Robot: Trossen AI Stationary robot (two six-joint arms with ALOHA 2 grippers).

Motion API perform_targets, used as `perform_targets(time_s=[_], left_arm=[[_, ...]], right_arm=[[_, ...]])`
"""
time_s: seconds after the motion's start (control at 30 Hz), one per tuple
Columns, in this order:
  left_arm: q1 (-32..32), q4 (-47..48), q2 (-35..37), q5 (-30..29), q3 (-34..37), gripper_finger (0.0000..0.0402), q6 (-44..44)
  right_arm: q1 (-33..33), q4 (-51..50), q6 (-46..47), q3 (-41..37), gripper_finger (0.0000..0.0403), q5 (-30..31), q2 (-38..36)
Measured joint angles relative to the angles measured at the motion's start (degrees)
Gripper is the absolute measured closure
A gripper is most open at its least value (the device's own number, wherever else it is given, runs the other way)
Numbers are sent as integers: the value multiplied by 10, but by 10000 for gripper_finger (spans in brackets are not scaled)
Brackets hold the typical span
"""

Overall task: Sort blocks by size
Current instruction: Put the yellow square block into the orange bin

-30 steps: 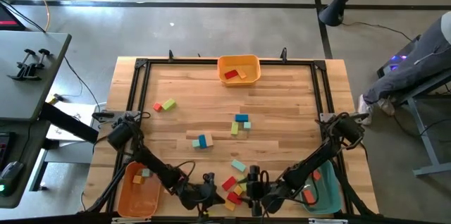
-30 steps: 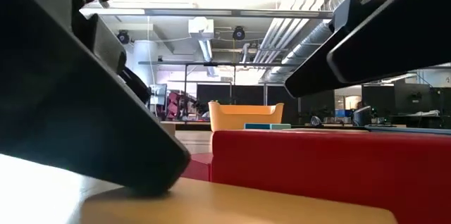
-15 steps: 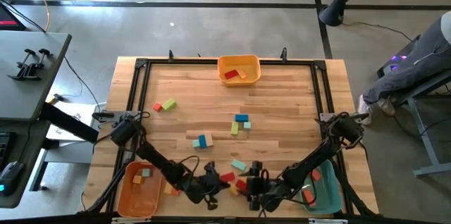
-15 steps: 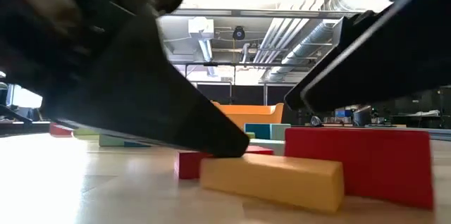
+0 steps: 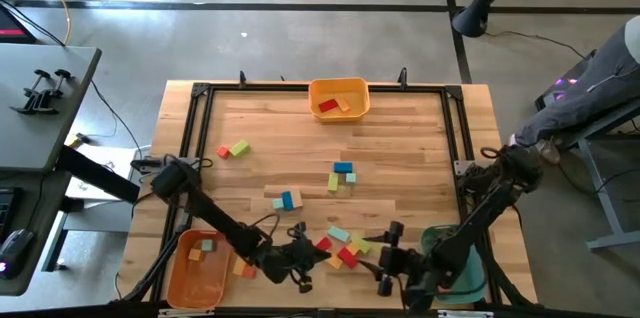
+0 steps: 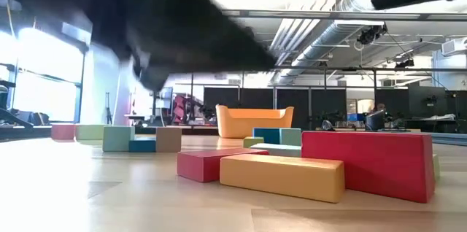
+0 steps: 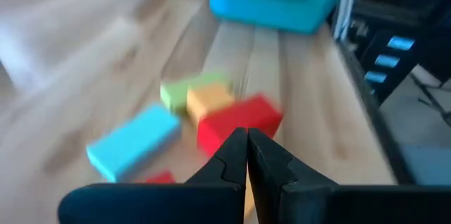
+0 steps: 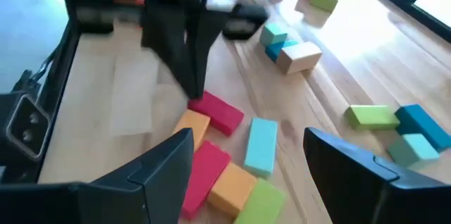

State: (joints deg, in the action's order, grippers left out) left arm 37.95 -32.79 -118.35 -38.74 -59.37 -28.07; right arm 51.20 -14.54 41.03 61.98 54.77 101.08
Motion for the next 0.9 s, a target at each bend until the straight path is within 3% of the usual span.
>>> perform_targets(time_s=[0.43, 0.57, 0.73, 0.9], left_arm=[[25, 0, 61, -65, 0, 401, 78], [0, -9, 61, -30, 0, 401, 78], [-28, -63, 61, -18, -16, 401, 157], [-56, 47, 66, 11, -78, 392, 186]], right_arm=[[39, -15, 14, 0, 137, -1, -3], [48, -15, 21, 0, 137, -1, -28], [54, -15, 26, 0, 137, -29, -47], [52, -10, 32, 0, 137, -19, -41]])
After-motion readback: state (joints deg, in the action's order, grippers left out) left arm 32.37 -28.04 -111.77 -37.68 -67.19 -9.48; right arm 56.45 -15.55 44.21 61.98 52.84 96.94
